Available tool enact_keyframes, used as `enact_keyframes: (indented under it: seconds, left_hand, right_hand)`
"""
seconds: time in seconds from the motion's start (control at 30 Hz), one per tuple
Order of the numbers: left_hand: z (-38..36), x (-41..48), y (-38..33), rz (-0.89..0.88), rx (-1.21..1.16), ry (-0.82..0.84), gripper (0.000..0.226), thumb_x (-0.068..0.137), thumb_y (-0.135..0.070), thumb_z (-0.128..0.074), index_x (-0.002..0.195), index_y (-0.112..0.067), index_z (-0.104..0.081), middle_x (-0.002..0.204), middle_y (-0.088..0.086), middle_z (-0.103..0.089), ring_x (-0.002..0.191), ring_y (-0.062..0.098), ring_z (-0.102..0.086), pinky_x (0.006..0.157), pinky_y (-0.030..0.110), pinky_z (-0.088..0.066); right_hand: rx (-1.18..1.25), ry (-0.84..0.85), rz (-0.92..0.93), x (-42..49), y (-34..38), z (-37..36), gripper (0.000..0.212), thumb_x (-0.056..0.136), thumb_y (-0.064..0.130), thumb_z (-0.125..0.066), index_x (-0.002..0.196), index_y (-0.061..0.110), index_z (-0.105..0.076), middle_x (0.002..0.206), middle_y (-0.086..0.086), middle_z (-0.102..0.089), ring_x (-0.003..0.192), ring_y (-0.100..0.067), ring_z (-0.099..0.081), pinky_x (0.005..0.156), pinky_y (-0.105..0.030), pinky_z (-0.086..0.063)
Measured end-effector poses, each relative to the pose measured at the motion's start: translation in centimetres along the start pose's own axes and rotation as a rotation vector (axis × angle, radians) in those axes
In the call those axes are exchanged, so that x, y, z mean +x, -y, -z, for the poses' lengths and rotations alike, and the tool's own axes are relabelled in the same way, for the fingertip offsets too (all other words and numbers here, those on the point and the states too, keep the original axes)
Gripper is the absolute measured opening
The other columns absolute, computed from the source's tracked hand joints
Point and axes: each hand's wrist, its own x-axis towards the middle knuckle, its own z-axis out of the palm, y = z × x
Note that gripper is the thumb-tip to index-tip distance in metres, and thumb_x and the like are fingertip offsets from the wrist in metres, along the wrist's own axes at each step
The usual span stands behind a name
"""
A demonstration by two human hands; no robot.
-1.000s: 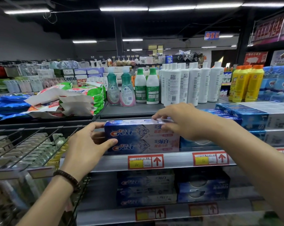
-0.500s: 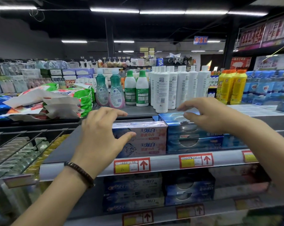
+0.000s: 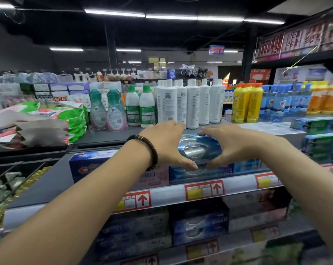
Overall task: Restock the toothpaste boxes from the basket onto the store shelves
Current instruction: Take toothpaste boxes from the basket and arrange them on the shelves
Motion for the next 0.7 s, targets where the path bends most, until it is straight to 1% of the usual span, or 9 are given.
enact_keyframes:
  seconds: [0.1,0.13,0.2,0.27,0.4,0.47,0.6,0.63,0.7]
  left_hand:
    - [-0.3,1.9,-0.4,0.005,-0.019,0.089,0.124,0.045,-0.099,-0.067,0.142,-0.025,-0.044,0.138,-0.004,-0.057,0.122,0.022,-0.057,0.104,0.049,-0.052]
    - [-0.5,2.3,-0.4,0.003,-0.018,0.111,0.127,0.041,-0.099,-0.067,0.142,-0.025,-0.044,0.136,-0.004,-0.058,0.120,0.022,-0.058,0.102,0.049,-0.054]
    - [-1.0,2.9,-0.3,0.005,-0.011,0.150,0.138,0.037,-0.098,-0.069,0.149,-0.024,-0.039,0.141,-0.002,-0.057,0.123,0.024,-0.058,0.103,0.048,-0.054]
    - [-1.5,3.3,-0.1,0.011,-0.020,0.167,0.145,0.035,-0.096,-0.074,0.155,-0.025,-0.033,0.147,-0.001,-0.056,0.129,0.025,-0.057,0.105,0.048,-0.054]
    - [-1.5,3.3,-0.1,0.002,0.005,0.185,0.137,0.049,-0.086,-0.083,0.158,-0.021,-0.033,0.154,0.001,-0.052,0.137,0.026,-0.053,0.111,0.048,-0.049]
    - [-1.4,3.2,-0.2,0.001,0.012,0.186,0.134,0.052,-0.083,-0.085,0.158,-0.019,-0.035,0.154,0.002,-0.052,0.139,0.026,-0.051,0.112,0.048,-0.048]
    - [-1.3,3.0,-0.4,-0.002,0.007,0.177,0.135,0.052,-0.082,-0.086,0.160,-0.019,-0.034,0.156,0.002,-0.051,0.140,0.026,-0.050,0.113,0.047,-0.048]
    - [-1.3,2.9,-0.4,-0.003,0.004,0.176,0.135,0.052,-0.081,-0.086,0.160,-0.019,-0.033,0.157,0.002,-0.050,0.141,0.026,-0.050,0.114,0.047,-0.047]
    - [-1.3,2.8,-0.4,-0.001,-0.010,0.165,0.136,0.052,-0.080,-0.087,0.161,-0.020,-0.033,0.157,0.001,-0.050,0.141,0.025,-0.050,0.114,0.047,-0.047]
  right_hand:
    - [-0.036,-0.003,0.019,0.6,-0.2,-0.2,0.120,0.061,0.089,-0.075,0.159,0.035,-0.032,0.157,0.013,-0.048,0.141,-0.017,-0.046,0.122,-0.047,-0.031]
    - [-0.048,-0.003,0.020,0.7,-0.2,-0.2,0.122,0.062,0.088,-0.077,0.160,0.035,-0.030,0.159,0.013,-0.046,0.144,-0.017,-0.044,0.123,-0.047,-0.026]
    - [-0.064,0.013,0.012,0.9,-0.2,-0.1,0.125,0.060,0.087,-0.079,0.162,0.035,-0.027,0.162,0.013,-0.043,0.146,-0.017,-0.041,0.123,-0.048,-0.021]
    - [-0.081,0.033,0.012,1.2,-0.4,-0.2,0.129,0.057,0.087,-0.080,0.161,0.036,-0.026,0.161,0.014,-0.043,0.146,-0.017,-0.041,0.123,-0.050,-0.022]
    - [-0.099,0.076,-0.009,1.9,-1.4,-0.6,0.138,0.048,0.092,-0.080,0.162,0.039,-0.022,0.162,0.012,-0.044,0.148,-0.022,-0.040,0.123,-0.055,-0.022]
    - [-0.103,0.074,-0.011,2.1,-1.7,-0.7,0.134,0.050,0.091,-0.079,0.162,0.041,-0.025,0.159,0.012,-0.048,0.144,-0.022,-0.043,0.121,-0.055,-0.023]
    - [-0.121,0.063,-0.007,2.2,-1.6,-0.4,0.124,0.054,0.090,-0.079,0.158,0.041,-0.032,0.148,0.014,-0.056,0.135,-0.021,-0.050,0.114,-0.055,-0.025]
    - [-0.120,0.059,-0.002,2.2,-1.6,-0.3,0.120,0.056,0.089,-0.079,0.157,0.042,-0.035,0.143,0.015,-0.058,0.132,-0.020,-0.051,0.113,-0.055,-0.025]
    - [-0.112,0.043,0.012,2.0,-1.6,-0.3,0.108,0.058,0.085,-0.081,0.150,0.045,-0.042,0.129,0.018,-0.062,0.122,-0.018,-0.054,0.108,-0.053,-0.026]
